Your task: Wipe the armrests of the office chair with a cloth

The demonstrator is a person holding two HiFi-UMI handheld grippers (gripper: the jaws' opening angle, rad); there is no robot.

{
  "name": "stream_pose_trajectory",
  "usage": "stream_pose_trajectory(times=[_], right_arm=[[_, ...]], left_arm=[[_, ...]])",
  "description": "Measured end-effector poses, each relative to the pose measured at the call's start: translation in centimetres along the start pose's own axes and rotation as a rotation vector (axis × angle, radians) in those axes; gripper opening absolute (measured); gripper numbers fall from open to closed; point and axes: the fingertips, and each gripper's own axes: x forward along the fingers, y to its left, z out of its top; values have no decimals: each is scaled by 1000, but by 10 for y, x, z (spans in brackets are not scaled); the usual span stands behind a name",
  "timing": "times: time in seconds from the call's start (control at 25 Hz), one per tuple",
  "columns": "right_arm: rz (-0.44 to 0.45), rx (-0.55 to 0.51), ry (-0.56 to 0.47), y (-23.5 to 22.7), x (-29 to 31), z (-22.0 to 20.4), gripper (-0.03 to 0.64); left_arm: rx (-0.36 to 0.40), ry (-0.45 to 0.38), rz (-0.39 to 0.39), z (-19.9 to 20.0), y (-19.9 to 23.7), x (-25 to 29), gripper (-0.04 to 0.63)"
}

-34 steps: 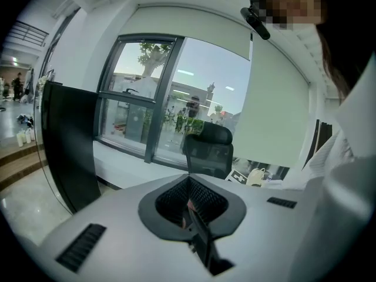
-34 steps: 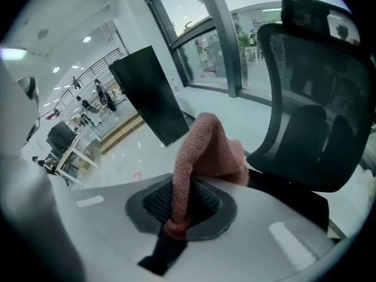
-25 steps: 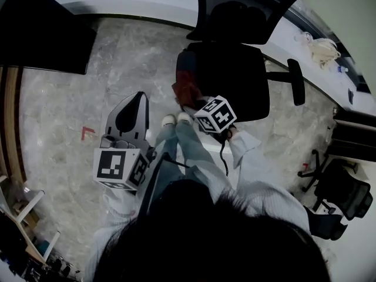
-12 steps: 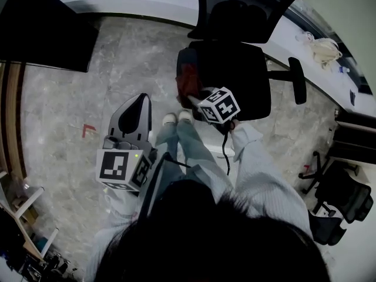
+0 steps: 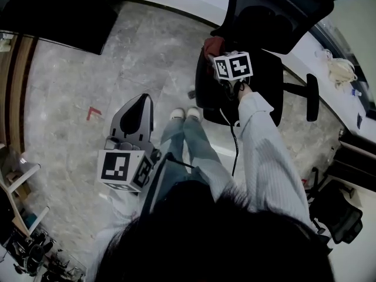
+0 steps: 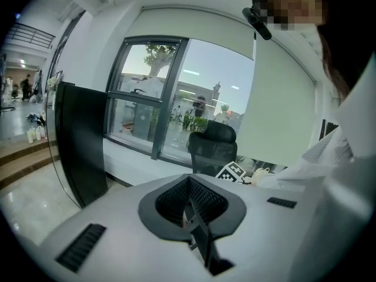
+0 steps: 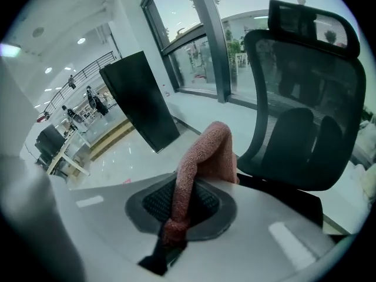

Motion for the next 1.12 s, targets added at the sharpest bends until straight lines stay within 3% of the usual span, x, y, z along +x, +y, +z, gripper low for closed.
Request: stream_pose_trajectory(times=[0.2, 0.44, 0.6, 0.8, 0.96, 1.12], right_arm=[[68, -1, 32, 25, -3, -14, 25], [221, -70, 105, 83, -41, -79, 25], [271, -58, 104, 110, -70, -121, 25], [266, 17, 57, 121, -87, -145, 25], [241, 34, 6, 118, -87, -140, 25], [206, 44, -203, 113, -121, -99, 25]], left_arm=[[6, -9, -14, 6, 1, 3, 3], [40, -56, -81, 30, -25, 13, 3], [66, -81, -128, 43, -48, 20, 3], [91, -82, -179, 47, -70, 24, 3], [98, -76, -191, 49, -75, 27, 3], [106, -95, -218, 57, -83, 27, 3]])
